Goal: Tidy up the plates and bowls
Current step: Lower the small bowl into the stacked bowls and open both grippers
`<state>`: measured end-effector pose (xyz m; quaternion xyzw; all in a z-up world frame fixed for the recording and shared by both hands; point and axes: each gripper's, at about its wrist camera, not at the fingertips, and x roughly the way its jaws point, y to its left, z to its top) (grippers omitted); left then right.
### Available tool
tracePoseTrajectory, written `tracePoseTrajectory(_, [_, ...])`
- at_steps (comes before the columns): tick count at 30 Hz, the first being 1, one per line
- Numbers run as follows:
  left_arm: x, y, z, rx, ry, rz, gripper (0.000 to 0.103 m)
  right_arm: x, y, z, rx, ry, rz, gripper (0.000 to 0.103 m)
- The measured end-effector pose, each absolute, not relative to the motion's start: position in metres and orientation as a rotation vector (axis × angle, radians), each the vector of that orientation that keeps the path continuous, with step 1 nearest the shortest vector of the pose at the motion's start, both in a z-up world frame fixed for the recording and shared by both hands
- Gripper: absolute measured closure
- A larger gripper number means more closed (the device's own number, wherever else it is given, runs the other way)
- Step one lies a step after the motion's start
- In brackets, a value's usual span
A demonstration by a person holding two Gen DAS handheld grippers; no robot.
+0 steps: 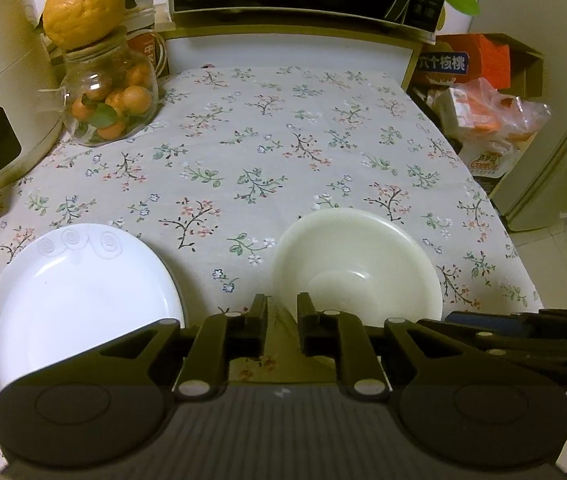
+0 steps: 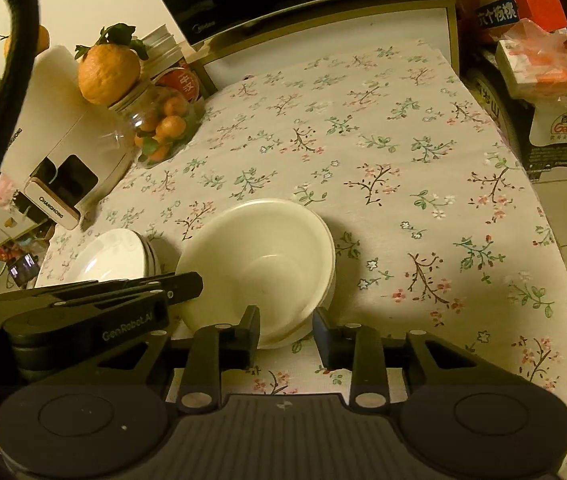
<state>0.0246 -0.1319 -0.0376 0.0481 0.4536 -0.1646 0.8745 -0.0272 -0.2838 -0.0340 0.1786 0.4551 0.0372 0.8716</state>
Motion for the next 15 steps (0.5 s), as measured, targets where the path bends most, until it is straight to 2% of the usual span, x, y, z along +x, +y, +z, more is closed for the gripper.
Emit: tracePoseTrajectory(15, [0.023, -0.122, -0.03, 0.048, 0.939, -0.336, 0.08, -0.038, -0.292, -0.03, 0.365, 0.902, 0.012, 0.061])
